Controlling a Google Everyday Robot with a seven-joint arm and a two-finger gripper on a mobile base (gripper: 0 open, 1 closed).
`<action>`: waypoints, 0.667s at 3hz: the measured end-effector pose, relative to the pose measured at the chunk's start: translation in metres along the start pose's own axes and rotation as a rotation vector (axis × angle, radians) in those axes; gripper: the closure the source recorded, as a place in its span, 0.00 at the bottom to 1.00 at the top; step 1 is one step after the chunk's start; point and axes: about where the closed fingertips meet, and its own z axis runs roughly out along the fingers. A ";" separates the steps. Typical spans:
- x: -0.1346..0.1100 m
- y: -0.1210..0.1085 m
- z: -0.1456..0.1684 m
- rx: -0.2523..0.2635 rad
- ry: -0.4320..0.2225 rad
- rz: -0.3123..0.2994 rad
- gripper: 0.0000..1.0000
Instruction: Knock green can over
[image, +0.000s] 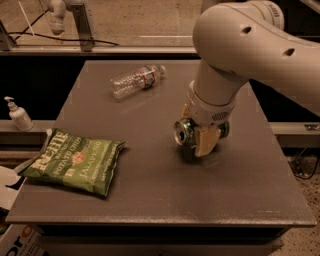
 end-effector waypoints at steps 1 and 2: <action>0.023 0.000 0.007 -0.023 0.164 -0.026 0.82; 0.033 0.000 0.008 -0.041 0.244 -0.035 0.59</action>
Offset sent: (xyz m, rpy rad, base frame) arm 0.0168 -0.0409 -0.0113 -0.3497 -0.0491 -0.0014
